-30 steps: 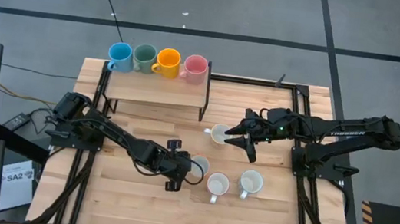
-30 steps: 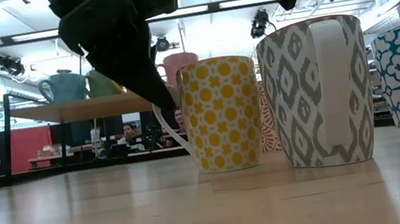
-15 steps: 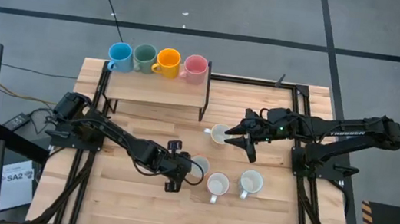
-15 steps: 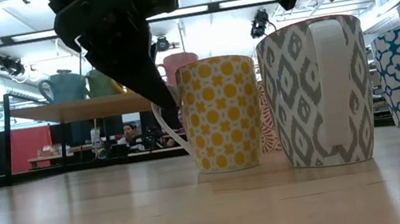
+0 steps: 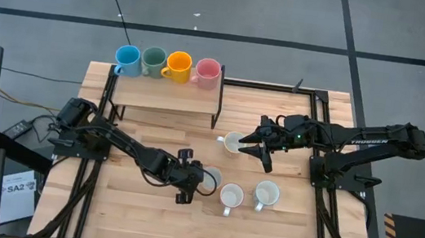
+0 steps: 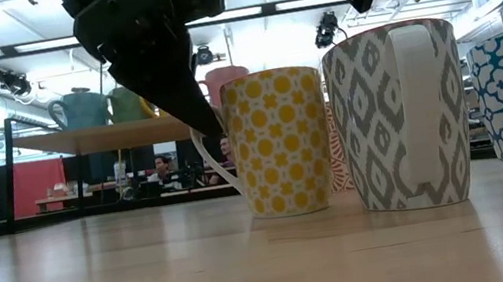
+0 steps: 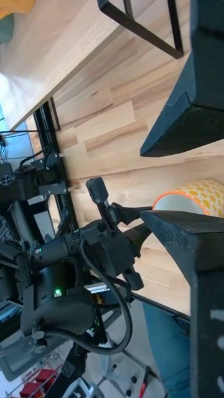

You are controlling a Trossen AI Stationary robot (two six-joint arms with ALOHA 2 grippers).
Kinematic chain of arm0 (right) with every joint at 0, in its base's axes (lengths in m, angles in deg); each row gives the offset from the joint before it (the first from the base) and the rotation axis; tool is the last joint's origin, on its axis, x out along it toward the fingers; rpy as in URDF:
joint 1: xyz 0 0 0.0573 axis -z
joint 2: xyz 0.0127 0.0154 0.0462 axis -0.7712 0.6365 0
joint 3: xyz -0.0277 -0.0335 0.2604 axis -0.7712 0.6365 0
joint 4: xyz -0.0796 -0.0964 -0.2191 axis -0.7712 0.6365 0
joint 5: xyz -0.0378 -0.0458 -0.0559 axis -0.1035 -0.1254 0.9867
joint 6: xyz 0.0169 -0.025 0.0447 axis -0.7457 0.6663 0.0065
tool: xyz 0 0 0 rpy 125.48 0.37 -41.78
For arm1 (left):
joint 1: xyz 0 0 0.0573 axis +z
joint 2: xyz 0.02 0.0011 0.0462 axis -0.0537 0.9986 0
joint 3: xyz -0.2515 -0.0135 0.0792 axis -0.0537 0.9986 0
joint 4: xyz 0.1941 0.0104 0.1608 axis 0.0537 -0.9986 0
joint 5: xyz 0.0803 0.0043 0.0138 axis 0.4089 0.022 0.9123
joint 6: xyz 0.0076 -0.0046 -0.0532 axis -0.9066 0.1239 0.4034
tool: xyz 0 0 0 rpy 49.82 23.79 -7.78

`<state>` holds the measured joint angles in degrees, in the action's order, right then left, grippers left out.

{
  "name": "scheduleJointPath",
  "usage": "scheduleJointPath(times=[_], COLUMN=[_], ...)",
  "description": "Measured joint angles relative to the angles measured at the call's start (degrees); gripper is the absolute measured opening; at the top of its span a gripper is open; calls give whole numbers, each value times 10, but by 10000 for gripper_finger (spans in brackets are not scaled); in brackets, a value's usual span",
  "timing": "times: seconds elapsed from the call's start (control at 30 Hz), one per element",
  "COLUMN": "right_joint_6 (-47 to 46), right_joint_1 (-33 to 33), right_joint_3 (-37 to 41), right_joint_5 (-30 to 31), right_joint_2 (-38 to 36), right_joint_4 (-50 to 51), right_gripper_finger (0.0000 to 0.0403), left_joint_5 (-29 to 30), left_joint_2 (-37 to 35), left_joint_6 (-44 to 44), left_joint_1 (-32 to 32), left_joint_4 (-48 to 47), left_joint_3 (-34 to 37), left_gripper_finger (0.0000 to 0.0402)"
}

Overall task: Place coffee mugs
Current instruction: Put the yellow patterned mug on the shelf

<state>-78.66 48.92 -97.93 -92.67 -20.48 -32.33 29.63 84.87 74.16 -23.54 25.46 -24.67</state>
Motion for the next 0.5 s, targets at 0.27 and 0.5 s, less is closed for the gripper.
scheduleJointPath(times=[0.27,0.5], right_joint_6=[0,0], right_joint_1=[0,0], right_joint_3=[0,0], right_joint_5=[0,0], right_joint_2=[0,0], right_joint_4=[0,1], right_gripper_finger=[156,156], left_joint_5=[-3,0], left_joint_2=[-15,-48], left_joint_6=[29,44], left_joint_1=[0,0], left_joint_4=[-11,-16], left_joint_3=[0,0], left_gripper_finger=[71,73])
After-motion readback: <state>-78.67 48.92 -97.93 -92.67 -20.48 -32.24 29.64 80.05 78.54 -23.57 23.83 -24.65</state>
